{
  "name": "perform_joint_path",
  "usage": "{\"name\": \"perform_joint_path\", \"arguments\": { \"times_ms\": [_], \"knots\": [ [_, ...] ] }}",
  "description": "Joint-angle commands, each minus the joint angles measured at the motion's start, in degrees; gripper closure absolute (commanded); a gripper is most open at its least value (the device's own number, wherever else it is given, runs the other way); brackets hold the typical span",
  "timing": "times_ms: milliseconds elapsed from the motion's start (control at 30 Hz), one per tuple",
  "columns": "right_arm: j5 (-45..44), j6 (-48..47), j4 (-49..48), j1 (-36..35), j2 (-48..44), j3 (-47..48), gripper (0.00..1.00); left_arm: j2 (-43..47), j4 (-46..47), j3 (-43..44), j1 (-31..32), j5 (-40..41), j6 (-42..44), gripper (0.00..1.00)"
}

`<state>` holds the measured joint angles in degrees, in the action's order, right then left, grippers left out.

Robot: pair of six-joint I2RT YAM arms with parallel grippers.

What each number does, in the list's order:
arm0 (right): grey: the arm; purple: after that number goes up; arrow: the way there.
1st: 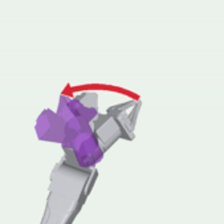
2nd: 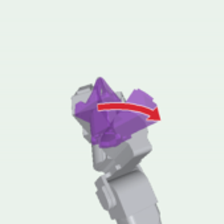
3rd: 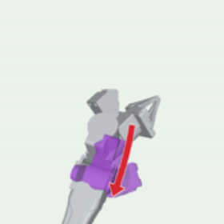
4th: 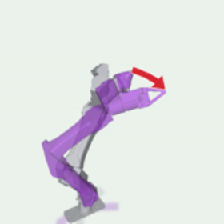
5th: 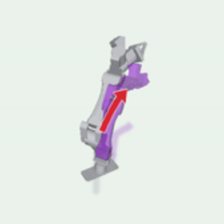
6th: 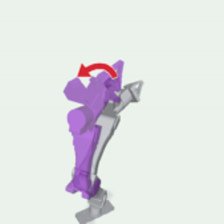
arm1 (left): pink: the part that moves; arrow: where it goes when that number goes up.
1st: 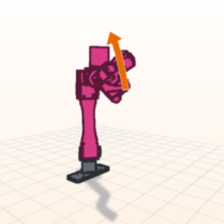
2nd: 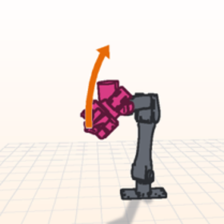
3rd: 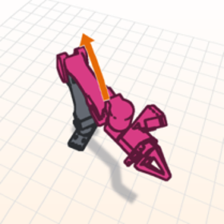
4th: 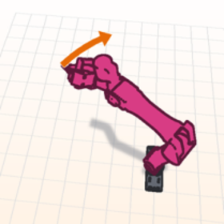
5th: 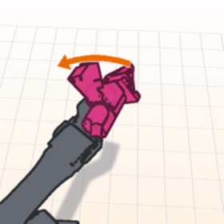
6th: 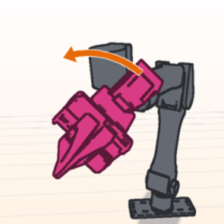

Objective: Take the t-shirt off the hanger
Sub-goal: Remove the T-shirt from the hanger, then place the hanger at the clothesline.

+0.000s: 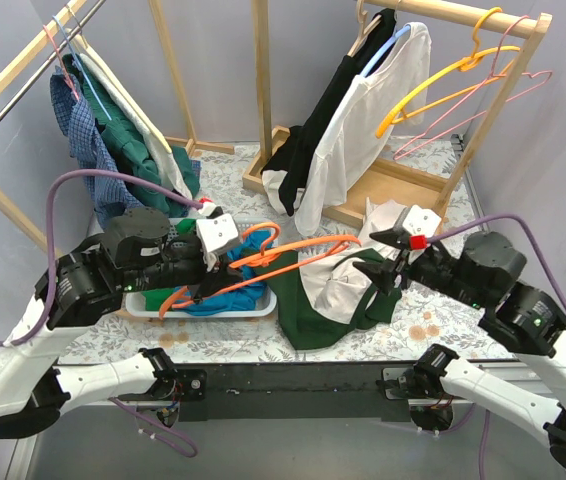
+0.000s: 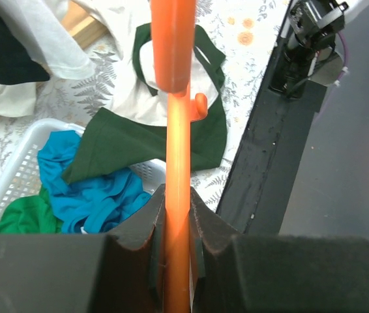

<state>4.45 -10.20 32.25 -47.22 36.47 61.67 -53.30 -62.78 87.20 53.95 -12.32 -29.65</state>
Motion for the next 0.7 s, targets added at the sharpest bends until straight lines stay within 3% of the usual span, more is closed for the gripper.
{"name": "perform_joint_path", "arguments": {
  "times_ms": [0, 300, 567, 667],
  "knots": [
    [12.1, -5.4, 0.3, 0.1, 2.8, 10.8, 0.33, -1.6, 0.4, 1.3, 0.0, -4.0, -0.8, 1.0],
    [26.4, -14.3, 19.4, 0.0, 14.8, 22.3, 0.29, -2.0, 1.8, 2.1, 0.0, -9.2, -0.8, 1.0],
    [26.6, -15.1, 16.4, 0.1, 18.2, 20.9, 0.25, -1.9, 1.6, 1.2, 0.0, -12.2, -1.5, 1.0],
    [26.8, -15.0, 17.0, 0.0, 18.8, 21.3, 0.33, -1.5, 2.0, 1.0, 0.0, -12.0, -1.6, 1.0]
  ]
}}
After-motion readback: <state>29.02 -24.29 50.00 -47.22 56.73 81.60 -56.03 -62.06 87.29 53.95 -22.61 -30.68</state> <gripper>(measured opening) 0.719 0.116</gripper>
